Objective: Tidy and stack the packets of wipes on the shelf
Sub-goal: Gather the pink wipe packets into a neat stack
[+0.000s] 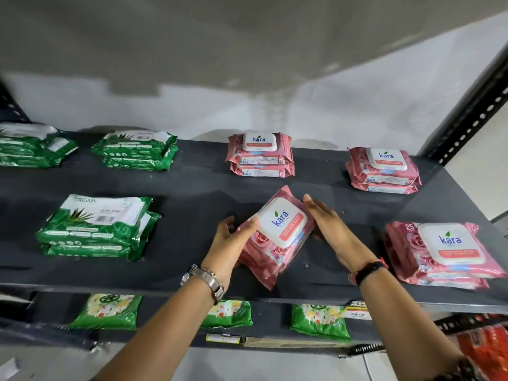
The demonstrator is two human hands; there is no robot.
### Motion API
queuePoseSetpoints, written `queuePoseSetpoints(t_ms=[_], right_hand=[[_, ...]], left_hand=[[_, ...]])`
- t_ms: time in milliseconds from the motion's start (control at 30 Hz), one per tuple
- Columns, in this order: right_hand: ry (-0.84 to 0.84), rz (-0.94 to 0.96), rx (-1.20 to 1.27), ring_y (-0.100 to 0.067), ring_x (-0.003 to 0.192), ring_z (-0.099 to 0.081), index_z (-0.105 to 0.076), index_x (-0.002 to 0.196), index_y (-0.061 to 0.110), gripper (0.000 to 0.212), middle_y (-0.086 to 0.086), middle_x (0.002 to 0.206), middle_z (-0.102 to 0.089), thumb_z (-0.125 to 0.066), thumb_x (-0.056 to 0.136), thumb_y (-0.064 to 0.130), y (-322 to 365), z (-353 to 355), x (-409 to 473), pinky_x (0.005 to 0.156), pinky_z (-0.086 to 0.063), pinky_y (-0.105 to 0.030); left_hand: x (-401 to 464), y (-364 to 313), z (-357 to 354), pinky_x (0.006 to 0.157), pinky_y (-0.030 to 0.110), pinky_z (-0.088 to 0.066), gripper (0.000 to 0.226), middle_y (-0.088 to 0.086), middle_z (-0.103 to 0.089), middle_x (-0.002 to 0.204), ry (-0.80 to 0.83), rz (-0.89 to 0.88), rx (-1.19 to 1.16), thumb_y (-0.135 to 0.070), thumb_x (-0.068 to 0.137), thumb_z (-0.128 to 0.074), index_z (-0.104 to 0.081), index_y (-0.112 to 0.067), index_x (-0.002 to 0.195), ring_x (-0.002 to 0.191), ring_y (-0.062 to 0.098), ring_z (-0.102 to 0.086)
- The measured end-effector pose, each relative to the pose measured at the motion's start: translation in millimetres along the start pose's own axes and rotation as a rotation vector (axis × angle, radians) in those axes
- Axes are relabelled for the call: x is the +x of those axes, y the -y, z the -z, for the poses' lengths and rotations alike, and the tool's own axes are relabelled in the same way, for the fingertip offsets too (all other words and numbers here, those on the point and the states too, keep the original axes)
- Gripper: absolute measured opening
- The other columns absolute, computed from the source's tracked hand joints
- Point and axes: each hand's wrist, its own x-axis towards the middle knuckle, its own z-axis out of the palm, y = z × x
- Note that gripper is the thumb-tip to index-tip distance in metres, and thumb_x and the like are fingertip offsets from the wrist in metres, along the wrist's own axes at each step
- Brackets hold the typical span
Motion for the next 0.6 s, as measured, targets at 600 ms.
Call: queuePoseSetpoints(t_ms=[600], right_hand=[[0.013,-0.083,0.051,-0.024,0.131,-0.04,-0.038,0.125,0.046,0.097,-0.003,0.135,-0.049,-0.037,0.041,0.094,-31,-20,-29,0.109,-0.032,-0.053]], left_hand=[[0,-3,19,0.074,0.039,-0.055,0.035,0.007,-0.067,0.099,0.12,-0.061,0.084,-0.042,0.068,-0.062,-0.051,-0.019,0.092,0.085,0.023,-0.065]])
